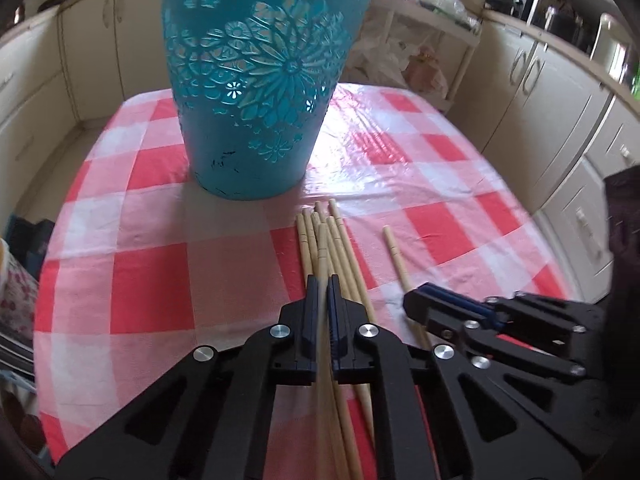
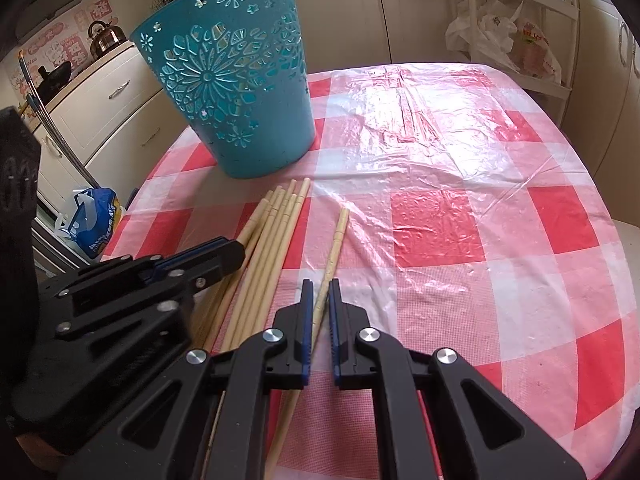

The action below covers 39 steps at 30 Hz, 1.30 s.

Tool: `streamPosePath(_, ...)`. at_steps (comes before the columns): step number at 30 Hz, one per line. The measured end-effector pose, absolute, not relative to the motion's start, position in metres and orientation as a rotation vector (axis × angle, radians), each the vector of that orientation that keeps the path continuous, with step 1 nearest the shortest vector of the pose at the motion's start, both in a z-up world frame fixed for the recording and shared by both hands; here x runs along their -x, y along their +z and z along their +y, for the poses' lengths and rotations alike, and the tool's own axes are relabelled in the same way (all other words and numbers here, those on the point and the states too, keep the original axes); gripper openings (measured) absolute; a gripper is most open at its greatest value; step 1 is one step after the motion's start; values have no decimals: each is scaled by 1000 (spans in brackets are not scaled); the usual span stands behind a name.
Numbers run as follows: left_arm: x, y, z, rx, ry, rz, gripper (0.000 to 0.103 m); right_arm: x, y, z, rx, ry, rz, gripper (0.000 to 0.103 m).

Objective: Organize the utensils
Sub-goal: 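Grasp another wooden stick with the right tool while the left tool grasps one too, then carry the stick over the teal bin and open the left tool while the right tool holds its stick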

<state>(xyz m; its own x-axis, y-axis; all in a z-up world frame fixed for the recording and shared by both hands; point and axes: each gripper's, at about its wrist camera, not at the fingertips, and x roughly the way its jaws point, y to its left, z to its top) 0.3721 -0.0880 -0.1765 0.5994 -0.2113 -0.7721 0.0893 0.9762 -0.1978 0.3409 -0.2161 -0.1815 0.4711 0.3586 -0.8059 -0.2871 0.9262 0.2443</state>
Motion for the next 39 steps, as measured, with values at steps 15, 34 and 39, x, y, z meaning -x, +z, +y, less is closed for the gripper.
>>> streamPosePath(15, -363, -185, -41, 203, -105, 950, 5, -340, -181, -208, -40, 389, 994, 9)
streamPosePath(34, -338, -132, -32, 147, -186, 814, 5, -352, -189, -233, -266, 441, 1044, 6)
streamPosePath(39, -317, -87, -9, 224, -208, 667, 5, -351, -188, -231, -266, 434, 1042, 6)
